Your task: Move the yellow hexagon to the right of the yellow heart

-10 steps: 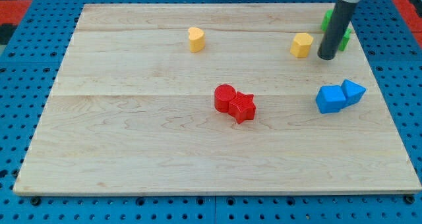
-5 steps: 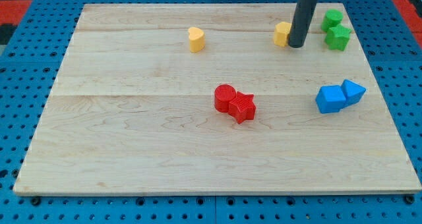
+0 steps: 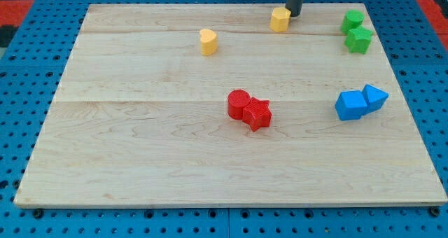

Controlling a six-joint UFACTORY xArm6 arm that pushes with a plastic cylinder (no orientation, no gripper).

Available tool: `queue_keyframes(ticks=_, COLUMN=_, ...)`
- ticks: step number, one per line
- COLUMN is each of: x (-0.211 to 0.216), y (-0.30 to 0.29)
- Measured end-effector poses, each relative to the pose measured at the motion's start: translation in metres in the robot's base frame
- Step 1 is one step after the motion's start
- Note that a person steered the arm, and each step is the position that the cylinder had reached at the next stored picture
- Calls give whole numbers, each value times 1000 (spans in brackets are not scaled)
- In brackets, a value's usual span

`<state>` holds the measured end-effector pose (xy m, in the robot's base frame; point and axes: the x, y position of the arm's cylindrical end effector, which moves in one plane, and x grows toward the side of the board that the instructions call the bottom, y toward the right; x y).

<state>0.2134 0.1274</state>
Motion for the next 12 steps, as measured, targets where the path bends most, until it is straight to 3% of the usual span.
queue_keyframes(ticks=1, x=3, y=-11)
queue_keyframes(ticks=4, x=74, y=-15)
queue_keyframes(ticks=5, x=79, y=-34)
queue_keyframes(ticks=8, x=29, y=-48)
queue_keyframes(ticks=12, x=64, y=-125)
